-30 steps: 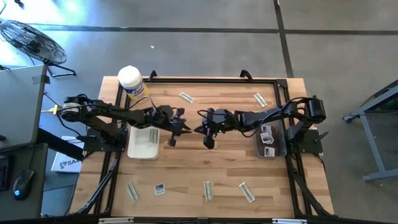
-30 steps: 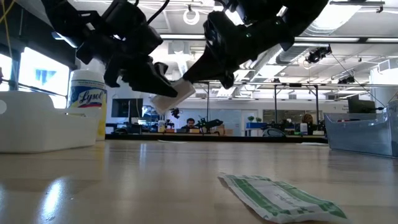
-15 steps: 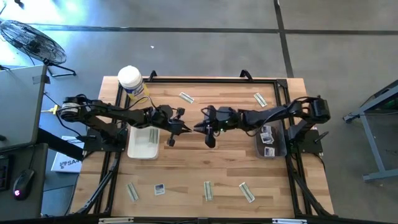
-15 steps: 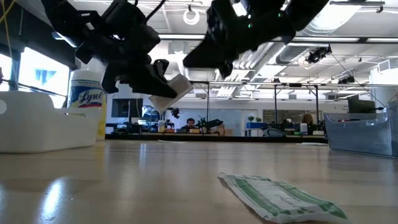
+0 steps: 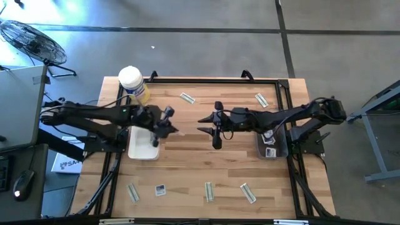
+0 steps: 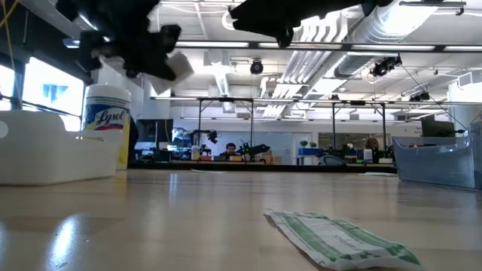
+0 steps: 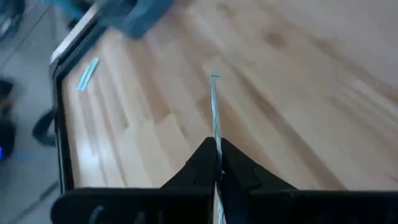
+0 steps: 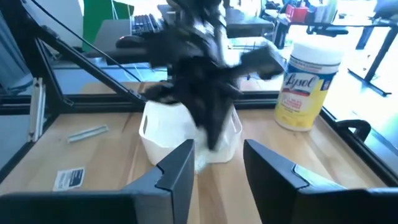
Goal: Pick & Place First Aid Supplies
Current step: Put the green bandage into the white bin
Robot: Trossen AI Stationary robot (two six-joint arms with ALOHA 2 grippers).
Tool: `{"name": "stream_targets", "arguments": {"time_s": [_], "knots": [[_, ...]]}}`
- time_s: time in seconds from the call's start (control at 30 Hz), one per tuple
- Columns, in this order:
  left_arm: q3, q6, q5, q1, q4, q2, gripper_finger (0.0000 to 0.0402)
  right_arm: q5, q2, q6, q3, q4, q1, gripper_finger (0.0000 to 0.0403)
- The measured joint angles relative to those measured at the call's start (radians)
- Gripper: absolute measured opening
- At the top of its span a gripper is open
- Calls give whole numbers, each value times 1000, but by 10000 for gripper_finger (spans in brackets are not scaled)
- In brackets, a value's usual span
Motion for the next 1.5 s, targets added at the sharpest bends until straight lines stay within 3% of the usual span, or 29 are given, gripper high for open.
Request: {"name": "stream_targets", "arguments": {"time_s": [0.07, 0.2, 0.27, 0.4, 0.63, 0.77, 1.13, 1.5], "knots": [[24, 74, -57, -52, -56, -14, 1, -1, 4, 21, 0, -9, 1, 134], [27, 140, -299, -147, -248, -12, 1, -1, 9, 61, 0, -38, 16, 134], [33, 195, -355, -181, -307, -7, 0, -1, 10, 62, 0, -48, 31, 134], [30, 231, -339, -221, -512, -4, 0, 9, 11, 60, 0, -57, 63, 134], [30, 165, -341, -268, -689, -7, 0, 85, 11, 66, 0, -106, 118, 133], [-15, 163, -294, -264, -671, -7, 0, 104, 11, 71, 0, -103, 144, 133], [-154, 437, -300, -264, -448, -6, 0, 203, 11, 81, 0, -101, 198, 133], [-193, 570, -340, -259, -419, -6, 0, 228, 11, 102, 0, -100, 210, 133]]}}
